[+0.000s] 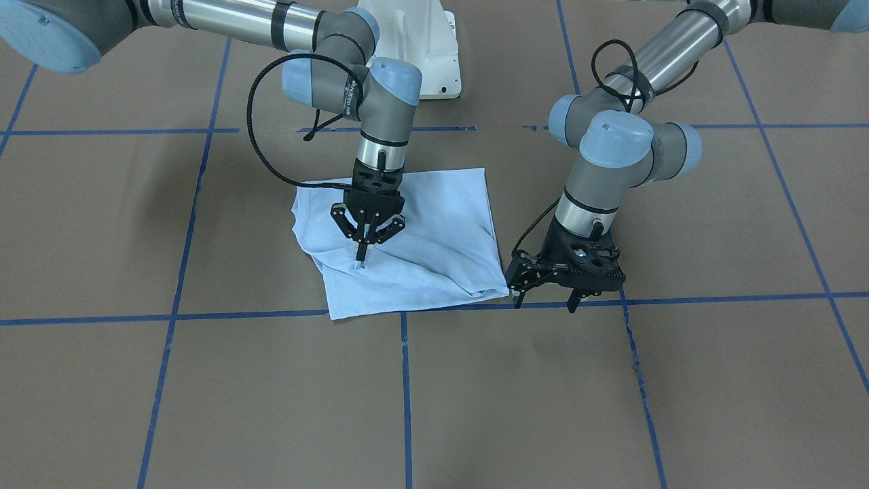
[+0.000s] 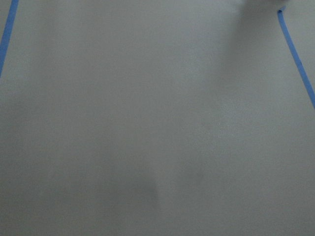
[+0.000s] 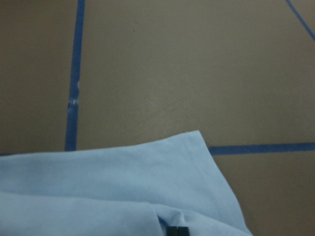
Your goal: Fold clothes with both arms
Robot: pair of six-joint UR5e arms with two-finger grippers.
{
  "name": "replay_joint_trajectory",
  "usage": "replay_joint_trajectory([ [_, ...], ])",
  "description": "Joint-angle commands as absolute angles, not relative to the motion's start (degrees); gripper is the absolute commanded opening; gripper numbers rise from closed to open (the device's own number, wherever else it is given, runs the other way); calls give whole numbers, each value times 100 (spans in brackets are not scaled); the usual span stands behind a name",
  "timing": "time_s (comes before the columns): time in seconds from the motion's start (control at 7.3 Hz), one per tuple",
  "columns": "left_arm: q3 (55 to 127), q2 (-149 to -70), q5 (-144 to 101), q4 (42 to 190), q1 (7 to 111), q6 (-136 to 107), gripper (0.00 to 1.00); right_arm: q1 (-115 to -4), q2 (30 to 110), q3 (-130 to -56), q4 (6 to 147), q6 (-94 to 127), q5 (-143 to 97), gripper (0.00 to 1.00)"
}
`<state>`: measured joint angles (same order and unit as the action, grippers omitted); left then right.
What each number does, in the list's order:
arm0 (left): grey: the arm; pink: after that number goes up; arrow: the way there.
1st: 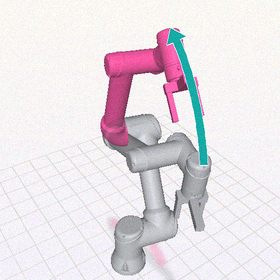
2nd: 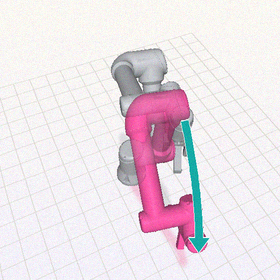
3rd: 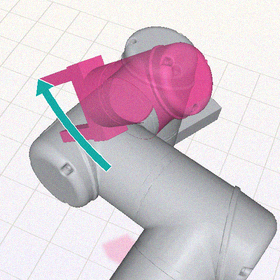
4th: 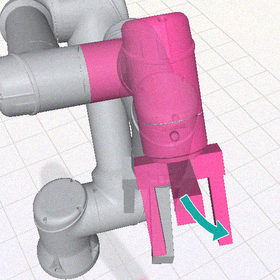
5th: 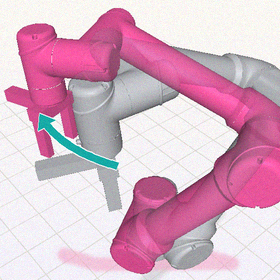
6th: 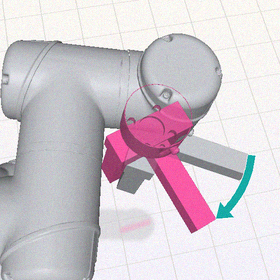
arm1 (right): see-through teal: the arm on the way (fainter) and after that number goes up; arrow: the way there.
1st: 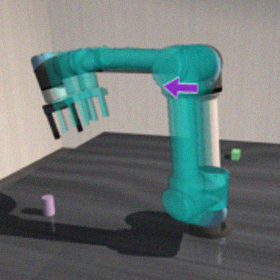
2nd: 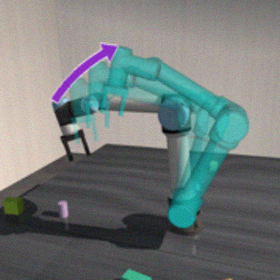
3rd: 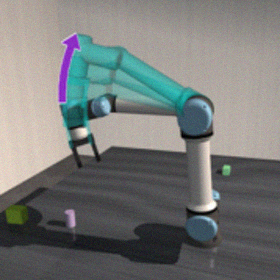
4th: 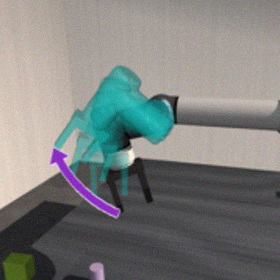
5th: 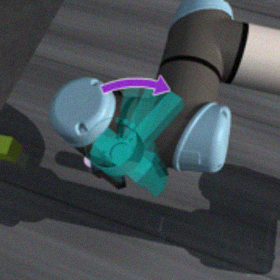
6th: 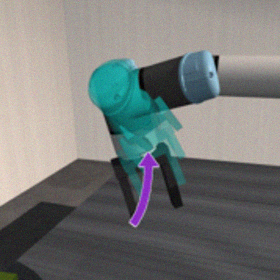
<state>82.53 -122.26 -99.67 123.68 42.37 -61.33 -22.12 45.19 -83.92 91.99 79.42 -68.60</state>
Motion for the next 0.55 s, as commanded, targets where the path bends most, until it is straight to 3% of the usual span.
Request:
replay_joint_trajectory([
  [0.0,8253,-12226,-9967,12366,4236,-6126,100,-2548,4517,-8298,9211,7875,-6864,0],
  [0.41,8253,-12234,-9967,12366,4236,-6126,100,-2610,4518,-7816,8556,7857,-6855,0],
])
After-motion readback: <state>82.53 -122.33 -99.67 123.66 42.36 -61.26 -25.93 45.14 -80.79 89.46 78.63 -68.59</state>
